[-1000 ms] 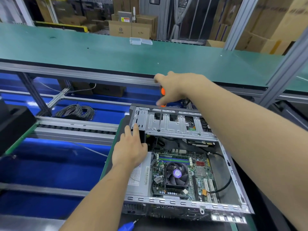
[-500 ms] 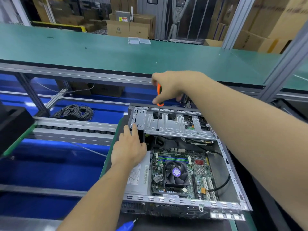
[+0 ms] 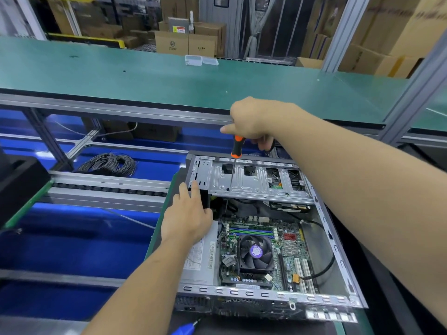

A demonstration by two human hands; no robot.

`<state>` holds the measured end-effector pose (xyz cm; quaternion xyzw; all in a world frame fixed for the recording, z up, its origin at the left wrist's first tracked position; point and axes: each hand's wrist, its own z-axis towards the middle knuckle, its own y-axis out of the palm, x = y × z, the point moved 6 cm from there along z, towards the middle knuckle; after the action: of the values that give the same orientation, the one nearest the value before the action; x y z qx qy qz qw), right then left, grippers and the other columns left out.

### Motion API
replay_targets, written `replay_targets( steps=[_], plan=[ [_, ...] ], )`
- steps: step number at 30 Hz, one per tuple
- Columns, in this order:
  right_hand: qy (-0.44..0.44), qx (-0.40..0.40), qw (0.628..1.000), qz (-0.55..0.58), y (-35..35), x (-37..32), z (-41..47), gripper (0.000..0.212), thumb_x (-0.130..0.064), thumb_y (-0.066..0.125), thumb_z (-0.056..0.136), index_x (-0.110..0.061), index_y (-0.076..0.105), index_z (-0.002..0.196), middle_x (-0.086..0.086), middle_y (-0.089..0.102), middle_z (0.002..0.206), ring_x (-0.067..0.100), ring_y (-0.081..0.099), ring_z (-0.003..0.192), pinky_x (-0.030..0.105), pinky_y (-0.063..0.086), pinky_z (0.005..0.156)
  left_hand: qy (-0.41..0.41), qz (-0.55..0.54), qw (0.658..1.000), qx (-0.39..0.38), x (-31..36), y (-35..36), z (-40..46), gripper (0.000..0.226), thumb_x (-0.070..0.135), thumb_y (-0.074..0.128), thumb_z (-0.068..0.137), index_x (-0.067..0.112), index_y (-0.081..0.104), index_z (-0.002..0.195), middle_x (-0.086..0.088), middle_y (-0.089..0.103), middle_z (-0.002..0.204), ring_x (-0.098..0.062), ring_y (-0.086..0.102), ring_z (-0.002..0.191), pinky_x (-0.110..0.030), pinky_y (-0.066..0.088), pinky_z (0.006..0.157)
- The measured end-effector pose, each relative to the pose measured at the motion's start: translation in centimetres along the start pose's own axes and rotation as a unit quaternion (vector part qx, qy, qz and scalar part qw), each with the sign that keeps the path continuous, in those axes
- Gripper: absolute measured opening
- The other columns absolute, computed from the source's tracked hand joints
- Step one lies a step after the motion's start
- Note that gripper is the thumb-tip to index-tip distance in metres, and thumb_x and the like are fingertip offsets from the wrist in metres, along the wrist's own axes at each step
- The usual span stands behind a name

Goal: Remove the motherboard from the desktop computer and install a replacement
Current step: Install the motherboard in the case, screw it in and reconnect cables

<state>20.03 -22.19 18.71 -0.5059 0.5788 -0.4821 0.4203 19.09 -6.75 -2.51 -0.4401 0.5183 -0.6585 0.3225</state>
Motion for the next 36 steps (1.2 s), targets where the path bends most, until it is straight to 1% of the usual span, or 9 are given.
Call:
replay_targets(
  steps=[2,9,13,19,22,25,29,33,36],
  plan=[
    [-0.030,-0.005,0.999,-0.008,0.2,-0.4,0.3,0.012,-0.026,0.057,0.094,-0.014,0.058,0.098,0.012,0.065,0.098,0.033,0.070,0.057,0.044,0.061,0.054,0.000,0.000,1.000,0.002,0.0,0.1,0.0,0.074,0.038,0.038,0.093,0.016,0.010,0.157,-0.012,0.020,0.156,-0.029,0.044,0.121,-0.039,0.049,0.074],
    [-0.052,-0.018,0.998,0.008,-0.1,-0.7,0.3,0.020,-0.016,0.054,0.094,-0.014,0.061,0.112,0.010,0.068,0.093,0.019,0.067,0.043,0.031,0.056,0.051,-0.003,-0.004,1.000,-0.003,0.0,0.1,-0.1,0.074,0.038,0.038,0.092,0.017,0.010,0.157,-0.011,0.019,0.157,-0.029,0.044,0.121,-0.039,0.048,0.075],
    [-0.024,0.004,0.999,-0.031,-0.4,-0.3,0.5,0.037,-0.043,0.060,0.095,-0.006,0.061,0.091,0.006,0.067,0.057,0.025,0.069,0.048,0.038,0.059,0.064,0.001,-0.001,1.000,-0.003,0.0,0.2,0.0,0.074,0.038,0.037,0.092,0.017,0.010,0.157,-0.011,0.022,0.153,-0.028,0.045,0.118,-0.038,0.047,0.073],
    [-0.016,0.001,1.000,-0.027,0.1,-0.1,0.6,0.043,-0.050,0.060,0.094,-0.008,0.054,0.092,0.010,0.064,0.078,0.026,0.068,0.048,0.035,0.055,0.054,0.005,-0.006,1.000,0.003,-0.1,0.2,0.1,0.074,0.038,0.038,0.092,0.017,0.010,0.157,-0.011,0.022,0.153,-0.028,0.045,0.117,-0.035,0.043,0.069],
    [-0.068,0.021,0.997,-0.036,0.0,-1.2,0.7,0.013,-0.026,0.061,0.092,-0.013,0.058,0.096,0.002,0.062,0.084,0.029,0.067,0.072,0.040,0.057,0.069,0.003,0.003,1.000,-0.003,-0.1,0.3,0.2,0.072,0.038,0.037,0.092,0.018,0.011,0.156,-0.012,0.023,0.153,-0.029,0.043,0.119,-0.038,0.046,0.075],
    [-0.072,0.010,0.997,-0.021,0.1,-1.7,0.4,0.028,-0.038,0.068,0.089,-0.015,0.057,0.102,-0.005,0.056,0.080,0.026,0.067,0.073,0.034,0.053,0.067,0.031,0.053,0.998,0.025,0.4,-0.6,-0.2,0.064,0.035,0.041,0.093,0.016,0.026,0.152,-0.010,0.028,0.154,-0.029,0.032,0.136,-0.043,0.040,0.104],
    [-0.078,0.036,0.996,-0.010,0.3,-1.4,0.8,0.018,-0.028,0.061,0.095,-0.011,0.060,0.092,0.004,0.063,0.081,0.029,0.068,0.073,0.037,0.056,0.068,0.188,0.103,0.975,0.056,3.7,-1.4,-0.8,0.034,0.026,0.042,0.093,0.018,0.060,0.121,0.001,0.055,0.125,-0.021,0.044,0.121,-0.036,0.036,0.102],
    [-0.104,0.070,0.991,0.037,0.5,-1.2,0.6,0.030,-0.027,0.069,0.089,-0.015,0.055,0.112,-0.002,0.054,0.091,0.027,0.057,0.091,0.036,0.048,0.076,0.062,-0.304,0.951,-0.007,9.0,-1.3,-1.9,0.022,0.018,0.047,0.093,0.014,0.069,0.092,0.004,0.068,0.082,-0.014,0.059,0.073,-0.027,0.047,0.063],
    [-0.096,0.118,0.986,0.072,1.0,-0.3,0.5,0.029,-0.027,0.068,0.092,-0.012,0.053,0.112,0.006,0.057,0.097,0.030,0.058,0.086,0.037,0.047,0.070,-0.167,-0.581,0.771,-0.202,12.8,3.5,-3.5,0.021,0.009,0.046,0.095,0.002,0.065,0.088,-0.011,0.066,0.076,-0.021,0.052,0.056,-0.026,0.041,0.050]
  ],
)
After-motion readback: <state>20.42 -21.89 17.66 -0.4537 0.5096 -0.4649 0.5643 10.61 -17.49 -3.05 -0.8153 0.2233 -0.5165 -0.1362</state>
